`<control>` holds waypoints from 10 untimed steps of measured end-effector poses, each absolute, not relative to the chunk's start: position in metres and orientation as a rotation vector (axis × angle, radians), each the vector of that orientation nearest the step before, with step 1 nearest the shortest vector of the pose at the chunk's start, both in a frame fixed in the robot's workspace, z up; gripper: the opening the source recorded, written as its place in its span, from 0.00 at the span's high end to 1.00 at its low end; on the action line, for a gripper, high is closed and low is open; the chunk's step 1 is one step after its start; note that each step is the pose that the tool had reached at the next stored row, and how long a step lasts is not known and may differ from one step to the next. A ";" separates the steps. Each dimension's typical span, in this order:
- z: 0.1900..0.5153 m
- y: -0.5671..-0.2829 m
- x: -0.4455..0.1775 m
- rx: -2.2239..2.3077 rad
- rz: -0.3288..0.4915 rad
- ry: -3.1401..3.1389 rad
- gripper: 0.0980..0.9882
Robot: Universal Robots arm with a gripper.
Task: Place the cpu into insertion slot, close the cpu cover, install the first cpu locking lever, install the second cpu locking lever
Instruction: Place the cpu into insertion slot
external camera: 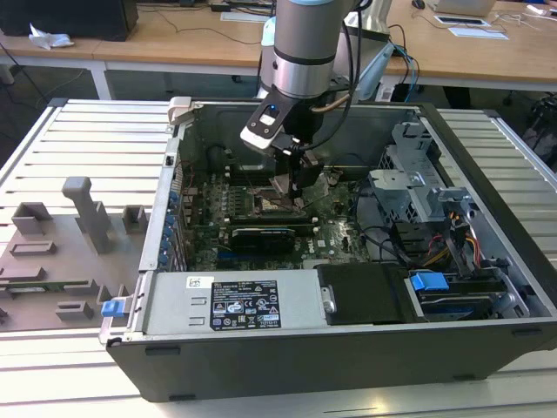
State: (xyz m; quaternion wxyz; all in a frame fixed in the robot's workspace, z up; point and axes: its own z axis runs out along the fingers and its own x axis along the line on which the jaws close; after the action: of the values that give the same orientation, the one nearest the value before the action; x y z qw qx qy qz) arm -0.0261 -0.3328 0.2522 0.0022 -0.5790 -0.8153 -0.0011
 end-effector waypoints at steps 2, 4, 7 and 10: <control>0.252 -0.333 -0.026 -1.831 -0.004 -2.547 0.50; 0.252 -0.333 -0.026 -1.846 -0.003 -2.537 0.50; 0.252 -0.333 -0.026 -1.863 -0.003 -2.525 0.50; 0.252 -0.333 -0.026 -1.886 -0.003 -2.508 0.50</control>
State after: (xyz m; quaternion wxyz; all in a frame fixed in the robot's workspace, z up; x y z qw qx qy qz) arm -0.0261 -0.3328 0.2522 0.0020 -0.6009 -0.7993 -0.0009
